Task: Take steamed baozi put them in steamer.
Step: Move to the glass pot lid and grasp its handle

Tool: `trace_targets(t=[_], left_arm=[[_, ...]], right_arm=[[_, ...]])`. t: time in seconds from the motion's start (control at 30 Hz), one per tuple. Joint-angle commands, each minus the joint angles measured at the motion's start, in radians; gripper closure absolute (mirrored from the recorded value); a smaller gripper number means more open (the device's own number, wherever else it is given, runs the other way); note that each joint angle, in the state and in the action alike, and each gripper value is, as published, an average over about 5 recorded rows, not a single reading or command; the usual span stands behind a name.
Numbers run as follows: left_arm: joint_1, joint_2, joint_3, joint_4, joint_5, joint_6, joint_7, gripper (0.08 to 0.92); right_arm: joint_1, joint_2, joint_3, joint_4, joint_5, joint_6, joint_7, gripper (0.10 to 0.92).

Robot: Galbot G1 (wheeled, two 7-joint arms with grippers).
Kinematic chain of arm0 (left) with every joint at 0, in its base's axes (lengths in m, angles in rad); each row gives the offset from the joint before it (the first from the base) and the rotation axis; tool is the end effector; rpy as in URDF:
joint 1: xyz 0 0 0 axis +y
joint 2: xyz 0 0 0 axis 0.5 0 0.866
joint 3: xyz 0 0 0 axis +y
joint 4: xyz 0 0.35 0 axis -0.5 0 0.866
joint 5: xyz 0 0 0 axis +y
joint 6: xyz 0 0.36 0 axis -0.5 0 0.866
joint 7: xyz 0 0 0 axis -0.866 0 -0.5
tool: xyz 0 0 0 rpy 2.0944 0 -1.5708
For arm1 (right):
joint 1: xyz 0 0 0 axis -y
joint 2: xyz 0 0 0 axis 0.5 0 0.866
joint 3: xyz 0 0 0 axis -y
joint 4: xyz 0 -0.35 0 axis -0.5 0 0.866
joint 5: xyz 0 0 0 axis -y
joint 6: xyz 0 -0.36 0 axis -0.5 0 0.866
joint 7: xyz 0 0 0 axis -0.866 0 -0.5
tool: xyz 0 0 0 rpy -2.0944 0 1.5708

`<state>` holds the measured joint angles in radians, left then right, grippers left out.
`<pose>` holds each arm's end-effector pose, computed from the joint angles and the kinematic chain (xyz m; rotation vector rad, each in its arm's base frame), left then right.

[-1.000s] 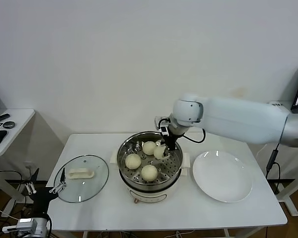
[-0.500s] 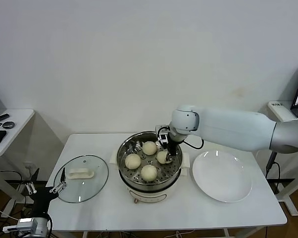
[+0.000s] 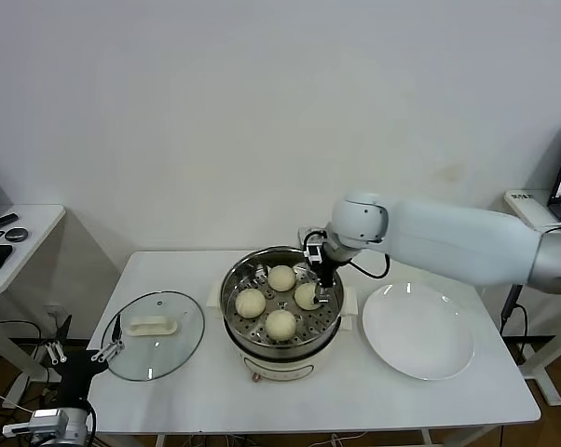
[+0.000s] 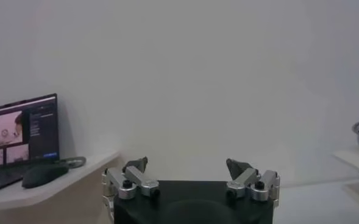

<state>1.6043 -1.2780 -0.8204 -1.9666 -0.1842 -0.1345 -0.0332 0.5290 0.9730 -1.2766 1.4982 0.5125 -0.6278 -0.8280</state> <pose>0.1775 0.1540 -0.3158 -0.2427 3.0790 0.3379 0.5081 0.0773 -0.0789 1.3720 -1.5271 1.3438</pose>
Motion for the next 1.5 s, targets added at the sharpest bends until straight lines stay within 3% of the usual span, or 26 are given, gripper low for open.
trace_targets(t=[0.03,0.17,0.33,0.47,0.6,0.87,1.03,1.33,1.5], left_arm=[[-0.004,0.004,0.001,-0.004,-0.003,0.007,0.0,0.177],[-0.009,-0.002,0.006,0.0,-0.019,0.007,-0.013,0.177],[-0.012,-0.007,0.013,0.01,-0.029,0.002,-0.017,0.177],[-0.016,-0.013,0.026,0.013,-0.026,0.002,-0.014,0.177],[-0.018,-0.023,0.042,0.017,-0.023,-0.004,-0.011,0.177],[-0.004,-0.037,0.049,0.037,0.025,-0.051,-0.013,0.177],[0.005,-0.034,0.052,0.048,0.119,-0.07,-0.044,0.177],[0.039,0.012,0.047,0.098,0.518,-0.106,-0.132,0.177],[0.04,0.029,0.019,0.175,0.931,-0.137,-0.234,0.177]], right_arm=[[-0.081,-0.251,0.241,0.221,0.044,-0.007,0.115,0.204],[-0.383,-0.413,0.482,0.297,0.002,0.069,0.304,0.203],[-1.034,-0.52,1.043,0.379,-0.148,0.29,0.503,0.203],[-1.51,-0.451,1.446,0.398,-0.323,0.462,0.553,0.203],[-1.781,-0.255,1.693,0.39,-0.454,0.629,0.578,0.203],[-1.974,0.234,2.001,0.356,-0.62,0.929,0.55,0.203],[-2.045,0.416,2.126,0.377,-0.628,1.012,0.528,0.203],[-2.145,0.493,2.22,0.374,-0.448,0.967,0.595,0.203],[-2.17,0.495,2.224,0.371,-0.396,0.955,0.598,0.203]])
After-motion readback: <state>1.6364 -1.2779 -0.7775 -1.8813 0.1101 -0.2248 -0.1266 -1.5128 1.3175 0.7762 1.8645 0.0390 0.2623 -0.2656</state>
